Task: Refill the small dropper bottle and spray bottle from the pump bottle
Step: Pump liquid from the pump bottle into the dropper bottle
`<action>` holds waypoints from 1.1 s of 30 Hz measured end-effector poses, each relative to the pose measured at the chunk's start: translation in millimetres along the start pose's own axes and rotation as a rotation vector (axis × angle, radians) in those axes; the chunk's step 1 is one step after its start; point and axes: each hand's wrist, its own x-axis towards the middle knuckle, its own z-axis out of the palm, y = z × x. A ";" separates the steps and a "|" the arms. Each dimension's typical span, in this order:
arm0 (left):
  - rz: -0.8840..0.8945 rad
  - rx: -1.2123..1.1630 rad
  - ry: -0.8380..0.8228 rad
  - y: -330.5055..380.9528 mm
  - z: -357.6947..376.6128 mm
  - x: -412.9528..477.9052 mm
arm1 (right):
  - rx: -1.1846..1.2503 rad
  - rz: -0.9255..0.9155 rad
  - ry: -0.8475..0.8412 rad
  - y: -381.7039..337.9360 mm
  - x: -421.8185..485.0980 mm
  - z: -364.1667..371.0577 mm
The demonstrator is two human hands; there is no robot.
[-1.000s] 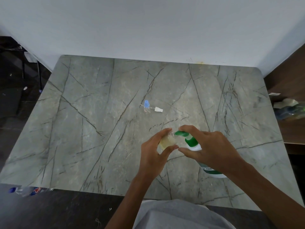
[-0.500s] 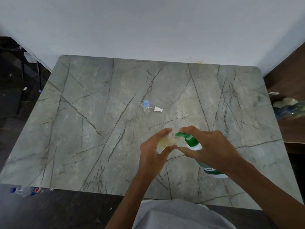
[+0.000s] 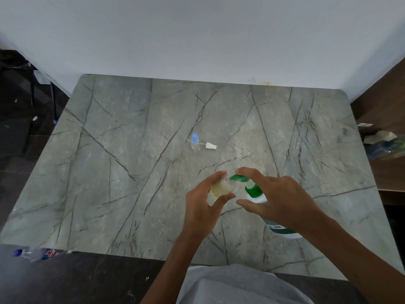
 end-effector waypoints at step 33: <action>0.034 0.001 -0.018 0.3 3.4 -6.6 | 0.009 -0.027 0.067 2.8 -0.8 -0.5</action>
